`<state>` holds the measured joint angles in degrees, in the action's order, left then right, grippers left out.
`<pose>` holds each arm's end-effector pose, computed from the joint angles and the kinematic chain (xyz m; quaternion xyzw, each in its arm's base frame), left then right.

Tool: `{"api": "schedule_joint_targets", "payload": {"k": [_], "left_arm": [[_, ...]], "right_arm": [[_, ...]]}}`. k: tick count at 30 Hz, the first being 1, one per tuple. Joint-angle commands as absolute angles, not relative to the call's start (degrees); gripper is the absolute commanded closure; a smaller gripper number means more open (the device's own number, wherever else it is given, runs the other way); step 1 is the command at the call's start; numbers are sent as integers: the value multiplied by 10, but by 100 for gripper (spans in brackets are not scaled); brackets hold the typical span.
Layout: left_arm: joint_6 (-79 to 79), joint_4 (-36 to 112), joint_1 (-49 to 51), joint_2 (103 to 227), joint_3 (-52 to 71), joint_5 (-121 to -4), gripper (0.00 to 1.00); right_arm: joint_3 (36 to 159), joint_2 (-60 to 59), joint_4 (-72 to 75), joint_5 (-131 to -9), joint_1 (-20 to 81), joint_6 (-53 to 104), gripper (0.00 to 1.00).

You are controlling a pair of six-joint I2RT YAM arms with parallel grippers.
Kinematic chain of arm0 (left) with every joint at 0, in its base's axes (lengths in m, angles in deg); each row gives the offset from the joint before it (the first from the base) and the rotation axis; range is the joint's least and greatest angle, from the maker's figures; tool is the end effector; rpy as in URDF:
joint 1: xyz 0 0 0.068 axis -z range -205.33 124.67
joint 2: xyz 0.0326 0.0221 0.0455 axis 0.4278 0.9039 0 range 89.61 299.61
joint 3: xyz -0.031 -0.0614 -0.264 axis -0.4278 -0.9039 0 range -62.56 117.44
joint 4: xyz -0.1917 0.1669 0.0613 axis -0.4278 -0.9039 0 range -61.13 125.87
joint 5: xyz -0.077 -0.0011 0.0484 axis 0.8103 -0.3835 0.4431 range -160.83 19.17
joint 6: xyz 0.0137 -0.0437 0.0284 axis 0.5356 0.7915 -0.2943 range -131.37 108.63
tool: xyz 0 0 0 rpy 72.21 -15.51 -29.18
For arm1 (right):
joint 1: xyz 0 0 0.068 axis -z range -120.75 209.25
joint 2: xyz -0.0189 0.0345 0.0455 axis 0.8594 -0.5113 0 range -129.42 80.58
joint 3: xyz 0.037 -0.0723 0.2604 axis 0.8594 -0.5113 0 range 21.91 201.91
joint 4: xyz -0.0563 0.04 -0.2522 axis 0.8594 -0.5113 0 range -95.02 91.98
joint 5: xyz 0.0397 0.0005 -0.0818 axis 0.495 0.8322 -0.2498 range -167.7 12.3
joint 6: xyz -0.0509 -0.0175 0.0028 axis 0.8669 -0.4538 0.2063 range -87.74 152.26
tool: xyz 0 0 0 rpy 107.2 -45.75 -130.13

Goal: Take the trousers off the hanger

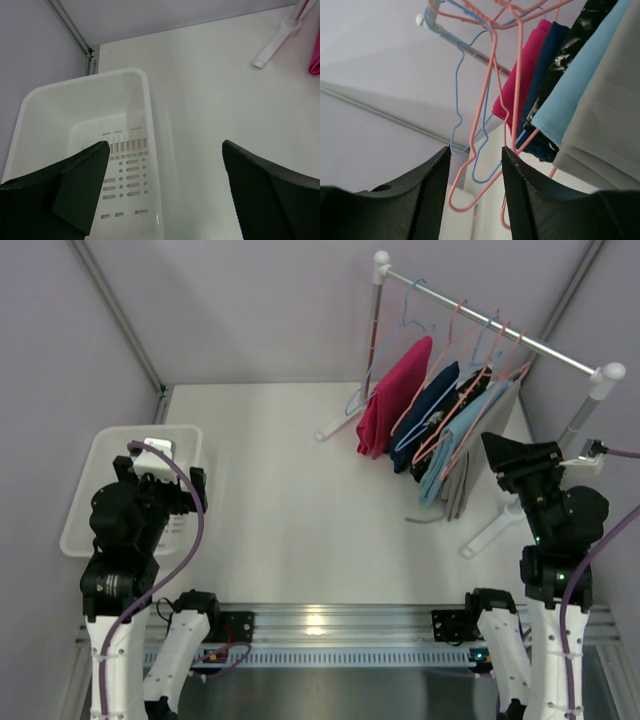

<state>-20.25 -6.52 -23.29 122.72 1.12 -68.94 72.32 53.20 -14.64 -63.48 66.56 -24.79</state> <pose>0.0865 -0.0042 0.4116 0.0841 0.7715 0.0248 0.6301 0.0958 -0.0033 0.3981 0.2741 0.6089 0.3860 0.6365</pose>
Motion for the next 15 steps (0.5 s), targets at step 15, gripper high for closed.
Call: {"api": "schedule_joint_targets", "payload": {"k": [15], "left_arm": [[-177, -14, -230, 1256, 55, -680, 1]], "right_arm": [[739, 396, 4, -721, 674, -300, 56]]}}
